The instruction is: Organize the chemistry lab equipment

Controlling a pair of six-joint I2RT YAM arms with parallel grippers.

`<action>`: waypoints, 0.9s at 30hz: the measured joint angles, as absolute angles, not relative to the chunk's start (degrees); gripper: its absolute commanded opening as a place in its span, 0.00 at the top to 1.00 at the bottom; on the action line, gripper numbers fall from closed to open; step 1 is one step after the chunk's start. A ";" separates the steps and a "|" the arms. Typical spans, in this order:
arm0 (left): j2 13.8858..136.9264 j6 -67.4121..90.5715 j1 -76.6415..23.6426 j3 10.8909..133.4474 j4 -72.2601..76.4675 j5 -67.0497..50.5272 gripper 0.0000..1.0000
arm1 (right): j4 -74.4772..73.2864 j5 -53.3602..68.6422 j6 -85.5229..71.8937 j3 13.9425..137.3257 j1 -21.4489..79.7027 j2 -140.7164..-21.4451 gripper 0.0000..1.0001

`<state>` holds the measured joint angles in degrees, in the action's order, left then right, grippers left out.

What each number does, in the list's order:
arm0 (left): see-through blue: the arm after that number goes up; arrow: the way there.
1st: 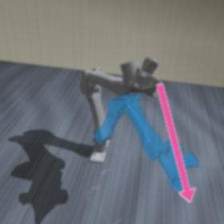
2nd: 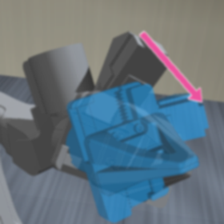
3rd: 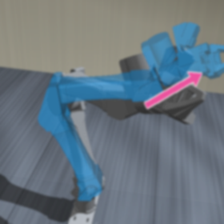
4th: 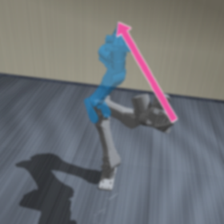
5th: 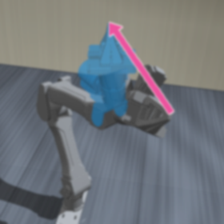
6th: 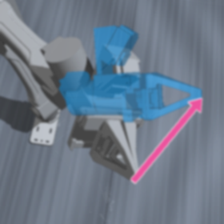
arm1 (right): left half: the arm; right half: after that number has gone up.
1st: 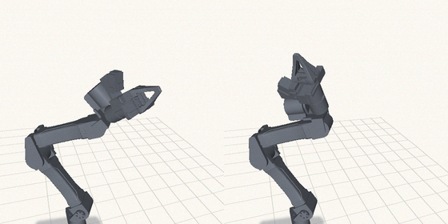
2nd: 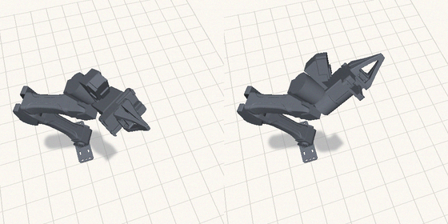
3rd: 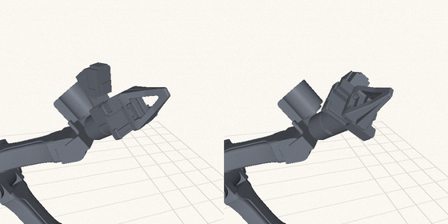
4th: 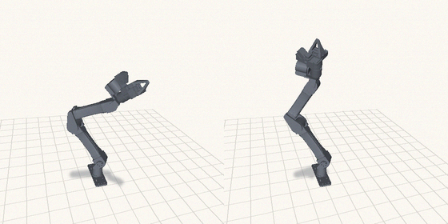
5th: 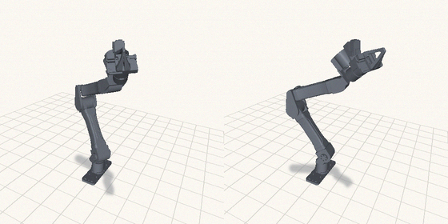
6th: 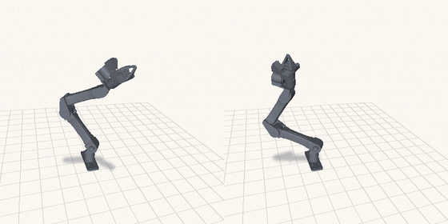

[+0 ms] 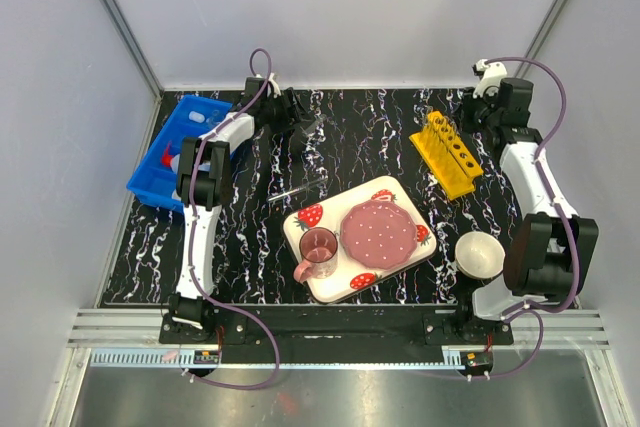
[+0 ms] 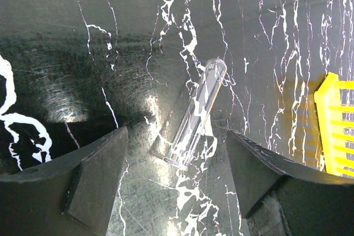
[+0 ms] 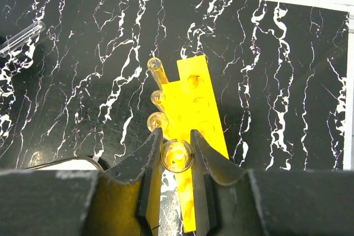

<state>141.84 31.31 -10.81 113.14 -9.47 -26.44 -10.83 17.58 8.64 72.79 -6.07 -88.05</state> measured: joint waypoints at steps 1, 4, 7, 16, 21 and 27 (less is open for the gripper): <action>141.84 31.31 -10.81 113.14 -9.47 -26.44 0.21 | -10.55 17.58 8.78 72.47 -6.07 -88.05 0.84; 141.84 31.31 -10.81 113.14 -9.47 -26.50 0.20 | -9.67 17.58 9.08 71.57 -6.07 -88.05 0.83; 141.84 31.31 -10.81 113.14 -9.45 -26.57 0.20 | -8.51 17.61 9.39 70.35 -6.07 -88.05 0.82; 141.82 31.31 -10.81 113.14 -9.47 -26.61 0.20 | -5.78 18.61 10.13 66.26 -6.07 -88.58 0.68; 141.82 31.31 -10.81 113.16 -9.47 -26.61 0.19 | -5.37 19.40 10.37 64.53 -6.07 -88.84 0.61; 141.82 31.31 -10.81 113.43 -10.02 -26.63 0.18 | -5.63 20.12 10.70 63.81 -6.07 -88.68 0.43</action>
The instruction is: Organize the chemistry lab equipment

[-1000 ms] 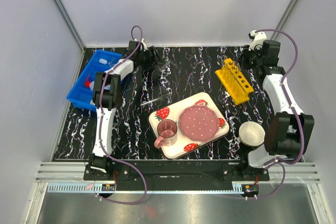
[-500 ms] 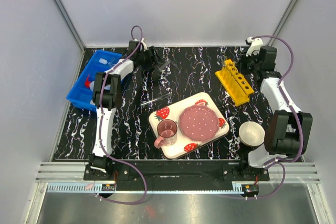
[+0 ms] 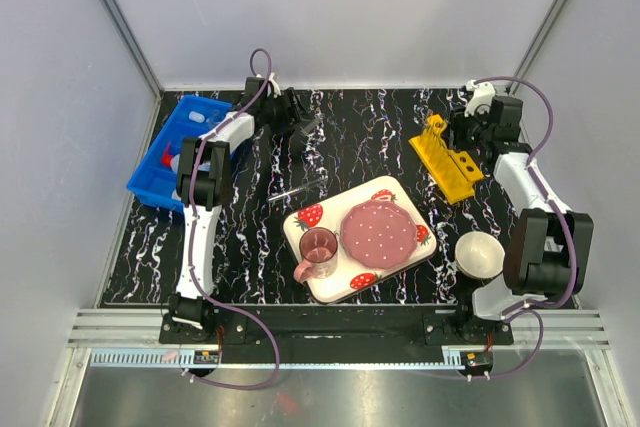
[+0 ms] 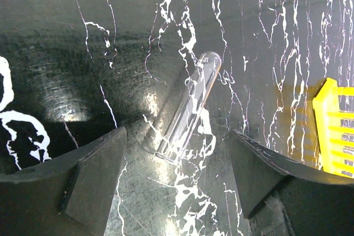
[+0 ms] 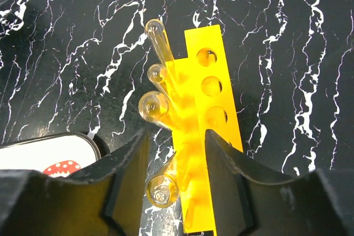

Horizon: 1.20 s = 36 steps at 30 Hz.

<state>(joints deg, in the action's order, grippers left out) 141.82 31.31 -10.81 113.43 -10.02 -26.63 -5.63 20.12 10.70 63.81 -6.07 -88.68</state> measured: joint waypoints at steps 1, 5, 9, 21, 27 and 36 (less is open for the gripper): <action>141.82 31.31 -10.81 113.60 -10.33 -26.63 0.18 | -5.87 20.14 10.76 63.81 -6.07 -88.44 0.36; 141.82 30.74 -10.81 114.59 -12.47 -26.50 0.17 | -8.08 19.90 11.97 63.83 -6.07 -85.84 0.04; 141.82 29.54 -10.81 117.47 -16.86 -26.09 0.16 | -12.29 19.68 14.92 64.51 -6.07 -81.19 0.00; 141.82 28.21 -10.81 118.87 -18.46 -25.67 0.16 | -26.94 25.78 21.91 66.76 -6.59 -71.16 0.00; 140.99 26.26 -10.83 117.80 -18.46 -24.62 0.16 | -32.36 30.55 23.05 67.20 -6.94 -69.65 0.00; 118.15 16.14 -11.18 96.97 -18.33 -18.17 0.09 | -38.44 42.15 25.15 67.11 -6.94 -68.55 0.00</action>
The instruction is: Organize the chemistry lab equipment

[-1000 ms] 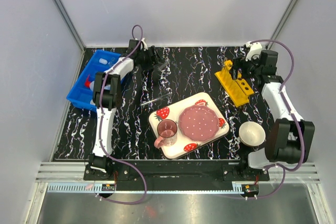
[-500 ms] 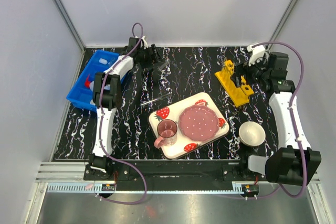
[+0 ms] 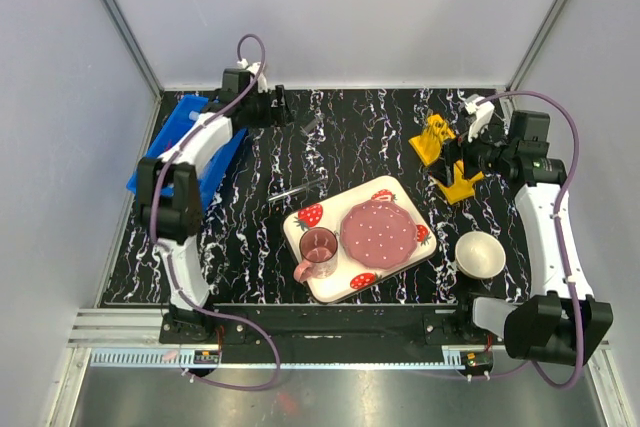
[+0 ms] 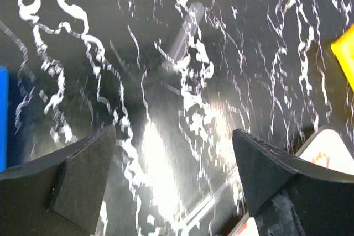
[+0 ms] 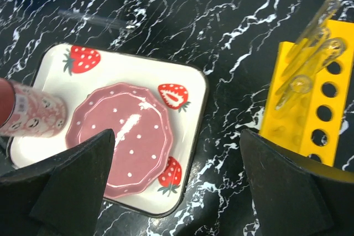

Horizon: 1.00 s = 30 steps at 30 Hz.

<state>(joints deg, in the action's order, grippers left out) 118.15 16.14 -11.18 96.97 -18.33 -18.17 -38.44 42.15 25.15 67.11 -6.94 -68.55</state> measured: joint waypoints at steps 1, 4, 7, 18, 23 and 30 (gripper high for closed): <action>114.15 14.72 -11.35 93.43 -17.69 -17.19 0.07 | -38.22 43.38 25.19 66.37 -6.94 -67.90 0.00; 102.65 11.03 -12.43 83.24 -17.12 -14.96 0.01 | -37.56 46.39 24.93 63.16 -6.94 -65.52 0.00; 93.86 8.08 -14.13 74.02 -17.10 -13.85 0.01 | -36.91 49.06 24.58 59.81 -7.09 -64.07 0.00; 85.76 -2.15 -20.27 57.47 -20.95 -10.39 0.01 | -31.33 54.33 21.26 50.22 -8.80 -63.11 0.00; 88.16 -7.84 -24.34 60.25 -22.24 -8.91 0.01 | -28.91 56.45 19.31 48.25 -10.24 -63.11 0.00; 96.66 -14.68 -28.21 66.61 -26.30 -6.61 0.11 | -26.81 57.12 17.93 47.94 -13.65 -63.11 0.00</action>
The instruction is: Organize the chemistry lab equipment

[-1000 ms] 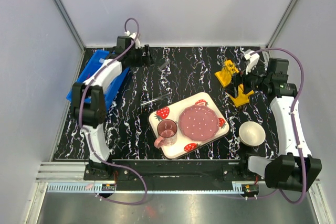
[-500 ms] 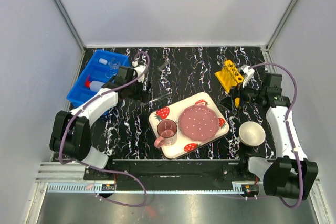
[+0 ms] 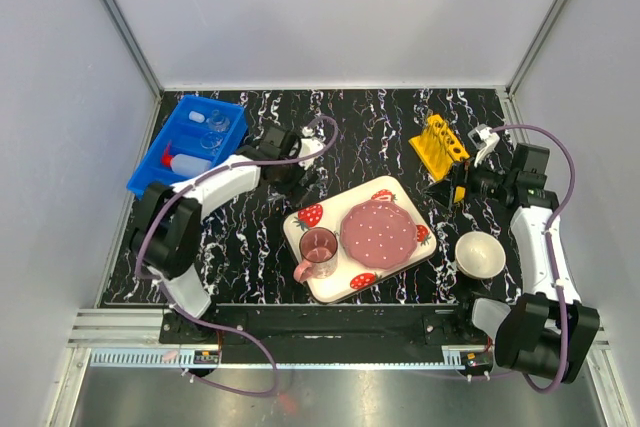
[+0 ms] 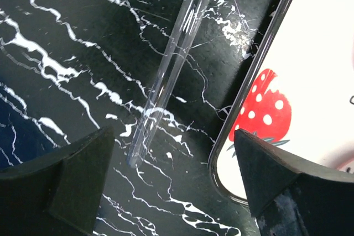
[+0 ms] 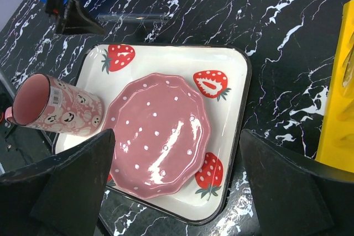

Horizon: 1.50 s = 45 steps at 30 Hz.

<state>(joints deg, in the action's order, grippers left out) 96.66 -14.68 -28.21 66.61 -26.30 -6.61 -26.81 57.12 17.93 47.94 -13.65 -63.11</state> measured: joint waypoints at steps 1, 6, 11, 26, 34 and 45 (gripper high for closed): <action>98.06 -15.29 -28.62 67.53 -27.00 -6.24 0.12 | -26.76 57.14 17.80 47.92 -13.93 -63.09 0.00; 103.98 -17.43 -29.78 71.16 -28.95 -4.21 0.21 | -26.22 58.02 17.43 47.75 -14.44 -63.11 0.00; 107.85 -18.33 -29.95 75.94 -30.35 -3.40 0.30 | -25.80 58.22 17.02 47.53 -14.87 -63.11 0.00; 118.19 -19.70 -30.70 87.55 -36.12 -4.54 0.59 | -25.10 58.94 16.56 47.53 -15.57 -63.11 0.00; 121.19 -19.73 -30.70 90.80 -38.06 -5.52 0.72 | -25.08 59.68 16.19 47.35 -16.03 -63.11 0.00; 121.93 -18.33 -29.56 92.55 -39.00 -8.51 0.86 | -25.10 60.82 16.03 46.59 -16.32 -62.57 0.00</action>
